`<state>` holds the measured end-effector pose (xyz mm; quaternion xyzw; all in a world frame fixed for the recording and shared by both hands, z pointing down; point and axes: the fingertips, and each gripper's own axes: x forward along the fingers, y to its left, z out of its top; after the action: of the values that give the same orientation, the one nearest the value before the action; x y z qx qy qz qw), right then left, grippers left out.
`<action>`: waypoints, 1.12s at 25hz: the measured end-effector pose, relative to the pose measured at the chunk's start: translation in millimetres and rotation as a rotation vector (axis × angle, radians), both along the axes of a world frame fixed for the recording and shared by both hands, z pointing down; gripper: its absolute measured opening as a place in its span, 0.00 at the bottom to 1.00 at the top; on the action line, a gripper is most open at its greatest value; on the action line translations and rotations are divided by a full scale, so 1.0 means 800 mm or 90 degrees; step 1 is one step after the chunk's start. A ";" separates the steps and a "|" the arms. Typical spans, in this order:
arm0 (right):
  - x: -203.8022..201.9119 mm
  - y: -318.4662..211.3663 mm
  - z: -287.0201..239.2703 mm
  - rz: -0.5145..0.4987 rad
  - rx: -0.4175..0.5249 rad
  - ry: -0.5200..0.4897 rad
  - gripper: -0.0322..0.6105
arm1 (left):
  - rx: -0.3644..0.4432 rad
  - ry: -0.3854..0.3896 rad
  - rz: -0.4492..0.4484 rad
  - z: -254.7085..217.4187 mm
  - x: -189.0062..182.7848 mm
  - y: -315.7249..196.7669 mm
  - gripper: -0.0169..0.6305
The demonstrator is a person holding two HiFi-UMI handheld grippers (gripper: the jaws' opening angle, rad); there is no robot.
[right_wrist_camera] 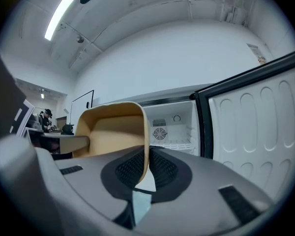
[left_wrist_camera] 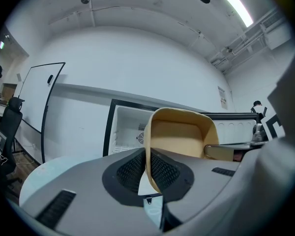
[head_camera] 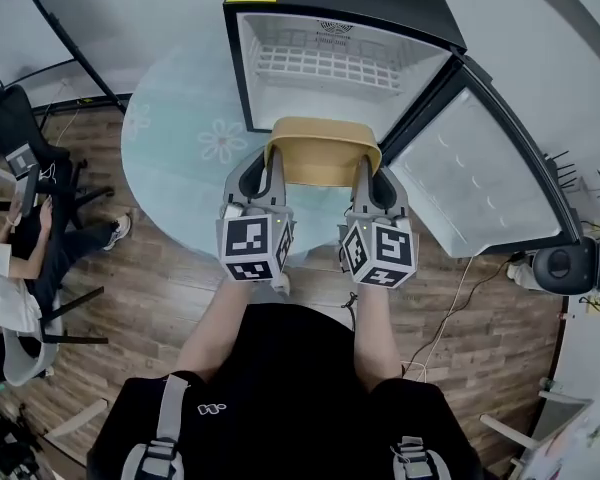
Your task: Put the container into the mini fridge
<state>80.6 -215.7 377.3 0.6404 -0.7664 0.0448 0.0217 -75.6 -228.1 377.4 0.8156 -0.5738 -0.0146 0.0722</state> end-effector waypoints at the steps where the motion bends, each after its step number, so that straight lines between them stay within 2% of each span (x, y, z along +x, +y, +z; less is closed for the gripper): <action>1: -0.001 -0.006 0.000 0.002 -0.001 0.004 0.08 | -0.001 0.003 0.002 0.001 -0.001 -0.007 0.05; 19: -0.015 -0.053 -0.001 0.014 -0.016 0.046 0.09 | -0.013 0.052 0.021 0.010 -0.013 -0.063 0.05; 28: -0.029 -0.062 -0.001 0.000 -0.018 0.042 0.09 | -0.013 0.055 0.000 0.008 -0.028 -0.068 0.05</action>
<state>57.2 -265.1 376.4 0.6411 -0.7647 0.0340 0.0561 -98.3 -282.8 384.0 0.8136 -0.5701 -0.0441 0.1056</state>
